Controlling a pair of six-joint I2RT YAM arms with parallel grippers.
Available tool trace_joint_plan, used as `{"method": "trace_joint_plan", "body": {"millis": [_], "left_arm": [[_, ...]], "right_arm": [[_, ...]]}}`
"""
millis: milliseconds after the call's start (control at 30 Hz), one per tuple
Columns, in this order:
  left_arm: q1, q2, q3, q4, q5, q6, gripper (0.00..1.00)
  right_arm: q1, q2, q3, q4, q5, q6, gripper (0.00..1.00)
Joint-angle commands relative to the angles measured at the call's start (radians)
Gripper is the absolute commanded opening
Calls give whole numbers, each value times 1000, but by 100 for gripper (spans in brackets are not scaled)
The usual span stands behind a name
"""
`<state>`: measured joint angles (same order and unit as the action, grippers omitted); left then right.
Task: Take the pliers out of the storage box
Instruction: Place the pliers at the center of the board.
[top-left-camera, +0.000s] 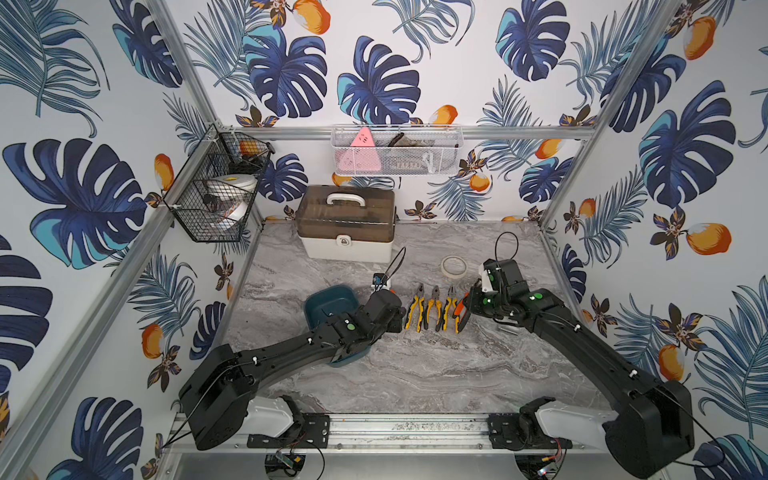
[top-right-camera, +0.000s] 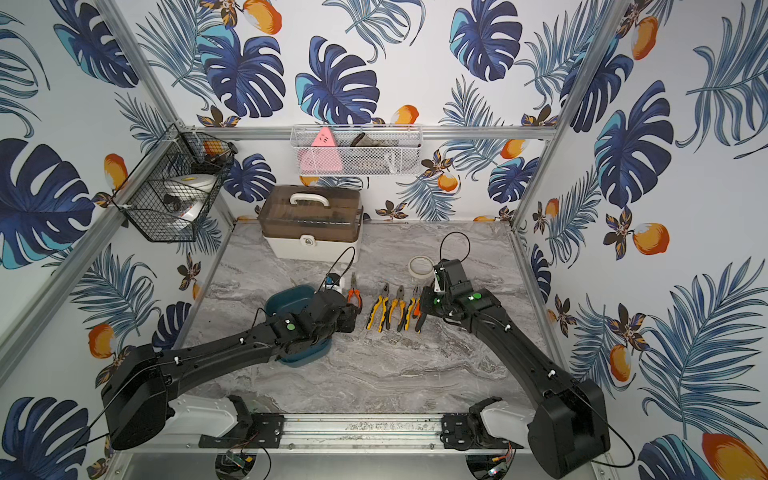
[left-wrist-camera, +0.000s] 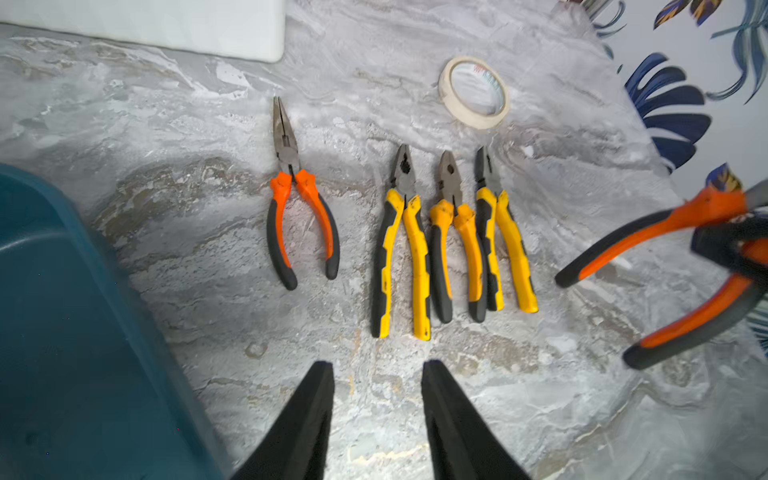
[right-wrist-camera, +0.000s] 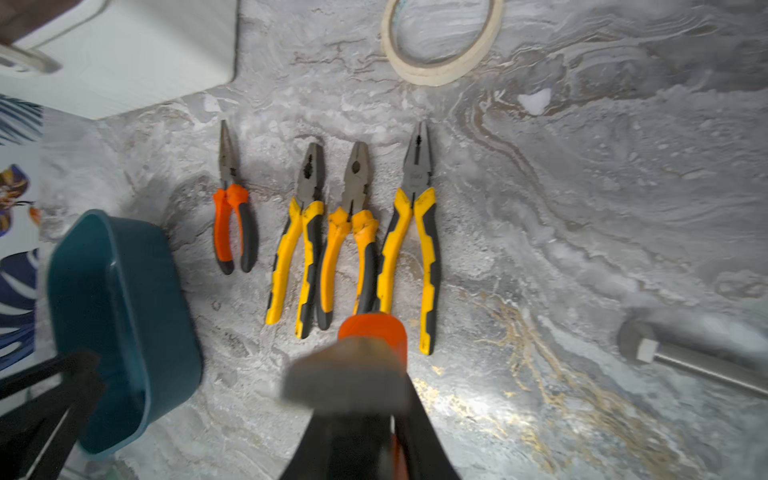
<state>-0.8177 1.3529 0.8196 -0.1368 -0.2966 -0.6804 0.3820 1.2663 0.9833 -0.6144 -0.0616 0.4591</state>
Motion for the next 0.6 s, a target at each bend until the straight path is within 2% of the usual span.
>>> {"method": "trace_joint_plan", "body": {"millis": [0,167,267,567], "left_arm": [[2,-5,-49,99,-23,50,44],[2,-13,-118,159,-25,86,44],[2,-33,-131,175,1,94,44],[0,-35,-135,179,0,107,44]], "right_arm": [[-11,69,75,-163,25,-68,2],[-22,227,187,-227,69,-100,4],[-34,299,203,-199,94,-112,4],[-117,483,238,-91,49,-140,10]]}}
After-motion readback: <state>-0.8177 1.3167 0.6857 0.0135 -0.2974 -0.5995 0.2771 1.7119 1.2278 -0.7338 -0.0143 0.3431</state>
